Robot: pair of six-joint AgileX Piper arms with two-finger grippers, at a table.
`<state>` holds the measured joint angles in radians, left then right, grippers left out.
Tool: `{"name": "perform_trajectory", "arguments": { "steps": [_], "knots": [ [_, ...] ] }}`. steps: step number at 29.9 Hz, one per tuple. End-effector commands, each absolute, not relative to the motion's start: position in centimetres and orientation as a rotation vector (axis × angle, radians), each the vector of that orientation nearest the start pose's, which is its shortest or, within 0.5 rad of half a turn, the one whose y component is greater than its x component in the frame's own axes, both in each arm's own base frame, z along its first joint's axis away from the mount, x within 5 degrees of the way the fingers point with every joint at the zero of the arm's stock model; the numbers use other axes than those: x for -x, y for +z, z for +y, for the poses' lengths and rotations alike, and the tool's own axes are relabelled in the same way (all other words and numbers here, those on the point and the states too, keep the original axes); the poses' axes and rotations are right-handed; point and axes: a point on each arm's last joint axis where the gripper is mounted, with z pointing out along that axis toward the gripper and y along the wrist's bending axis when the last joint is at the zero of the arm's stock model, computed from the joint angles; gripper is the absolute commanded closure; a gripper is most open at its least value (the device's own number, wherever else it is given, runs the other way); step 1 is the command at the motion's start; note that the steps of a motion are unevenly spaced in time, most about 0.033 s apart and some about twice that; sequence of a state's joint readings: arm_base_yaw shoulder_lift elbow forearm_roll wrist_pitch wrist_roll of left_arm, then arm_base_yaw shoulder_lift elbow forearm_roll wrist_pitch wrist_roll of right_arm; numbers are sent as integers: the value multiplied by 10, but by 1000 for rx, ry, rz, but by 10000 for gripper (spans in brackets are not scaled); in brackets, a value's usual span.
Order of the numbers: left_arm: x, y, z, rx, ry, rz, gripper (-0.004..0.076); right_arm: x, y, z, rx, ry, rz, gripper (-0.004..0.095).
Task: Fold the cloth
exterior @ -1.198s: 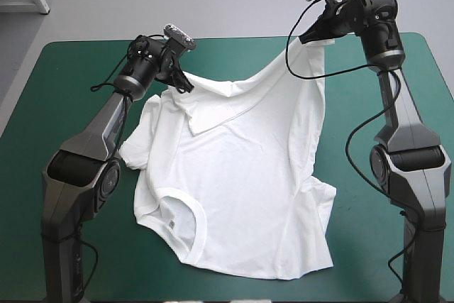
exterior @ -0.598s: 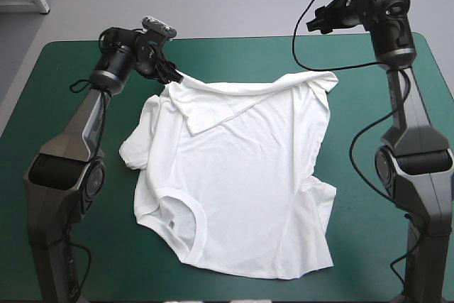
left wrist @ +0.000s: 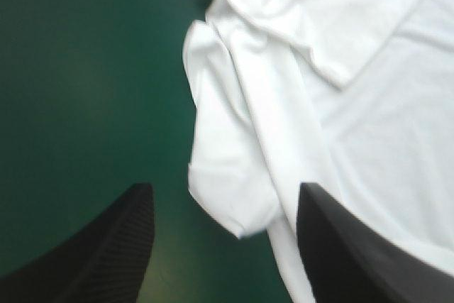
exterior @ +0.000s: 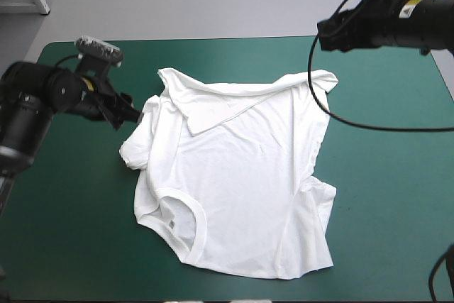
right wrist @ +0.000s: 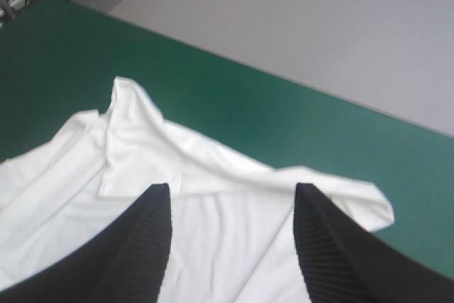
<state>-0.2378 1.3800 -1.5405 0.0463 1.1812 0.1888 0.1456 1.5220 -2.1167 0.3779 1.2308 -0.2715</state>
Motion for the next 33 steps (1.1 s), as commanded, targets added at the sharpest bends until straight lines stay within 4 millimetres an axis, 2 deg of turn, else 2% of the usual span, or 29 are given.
{"name": "perform_trajectory", "arguments": {
  "steps": [1,2,5,14,17,22,27,33],
  "knots": [
    [-230,411,-53,-421,-16,2380,294,-242,526,71,534,407,2019,422],
    [-220,402,-50,-394,-18,2377,294,-237,516,71,543,416,2046,423],
    [-211,370,-48,-331,-46,2395,294,-223,491,70,557,442,2093,423],
    [-219,287,-50,-215,-89,2493,294,-192,432,69,554,535,2217,423],
    [-219,270,-50,-235,-84,2562,294,-187,412,68,542,542,2253,423],
    [-219,249,-54,-314,-103,2644,294,-182,398,67,533,536,2281,423],
    [-223,229,-56,-374,-106,2720,294,-183,397,67,524,535,2272,425],
    [-231,214,-58,-422,-96,2766,294,-185,399,66,507,526,2247,483]
  ]
}}
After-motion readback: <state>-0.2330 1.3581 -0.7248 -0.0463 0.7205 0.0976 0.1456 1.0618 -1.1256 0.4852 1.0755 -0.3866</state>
